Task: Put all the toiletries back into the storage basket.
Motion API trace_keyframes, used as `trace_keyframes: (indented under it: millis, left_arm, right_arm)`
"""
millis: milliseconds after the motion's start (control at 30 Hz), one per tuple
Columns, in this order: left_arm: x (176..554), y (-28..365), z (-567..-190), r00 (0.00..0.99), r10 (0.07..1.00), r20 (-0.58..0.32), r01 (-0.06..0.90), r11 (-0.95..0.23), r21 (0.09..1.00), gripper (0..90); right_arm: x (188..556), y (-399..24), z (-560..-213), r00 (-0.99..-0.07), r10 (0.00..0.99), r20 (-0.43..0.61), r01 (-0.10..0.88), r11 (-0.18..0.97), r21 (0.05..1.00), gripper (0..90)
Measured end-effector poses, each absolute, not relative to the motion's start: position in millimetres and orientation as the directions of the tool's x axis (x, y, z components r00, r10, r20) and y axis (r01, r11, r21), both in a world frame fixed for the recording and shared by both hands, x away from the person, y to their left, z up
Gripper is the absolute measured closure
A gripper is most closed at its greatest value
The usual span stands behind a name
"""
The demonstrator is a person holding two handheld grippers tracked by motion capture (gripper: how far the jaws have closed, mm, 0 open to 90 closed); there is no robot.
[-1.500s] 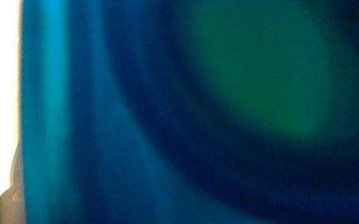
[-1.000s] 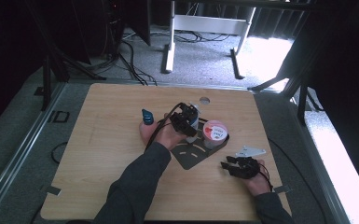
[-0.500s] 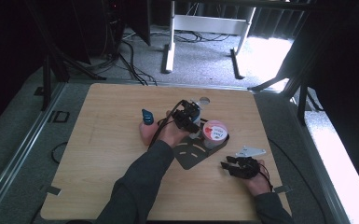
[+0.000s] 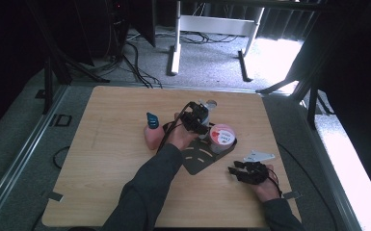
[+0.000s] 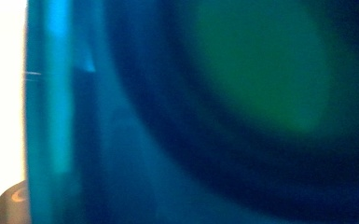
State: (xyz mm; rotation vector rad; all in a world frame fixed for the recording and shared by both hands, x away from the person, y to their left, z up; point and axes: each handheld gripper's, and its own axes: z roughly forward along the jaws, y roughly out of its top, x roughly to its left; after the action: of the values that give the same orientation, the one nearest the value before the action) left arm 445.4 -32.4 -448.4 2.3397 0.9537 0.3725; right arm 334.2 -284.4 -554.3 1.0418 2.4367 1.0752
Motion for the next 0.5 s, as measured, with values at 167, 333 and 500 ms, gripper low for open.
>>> trace_keyframes:
  millis: [167,333,500]
  left_arm:
    - [449.8,-36.0,-446.1,0.704,0.709,0.045,0.539,-0.574,0.617,55.3]
    - [451.7,-40.4,-445.3,0.696,0.716,0.06,0.529,-0.567,0.632,55.3]
    - [453.6,-42.5,-447.6,0.694,0.717,0.066,0.525,-0.567,0.635,55.3]
  right_arm:
    - [334.3,-284.4,-554.2,-0.701,0.713,0.031,0.504,0.463,0.729,59.2]
    - [334.4,-284.6,-554.2,-0.701,0.712,0.032,0.504,0.463,0.729,59.2]
    - [334.5,-284.8,-554.3,-0.702,0.712,0.033,0.504,0.463,0.729,59.2]
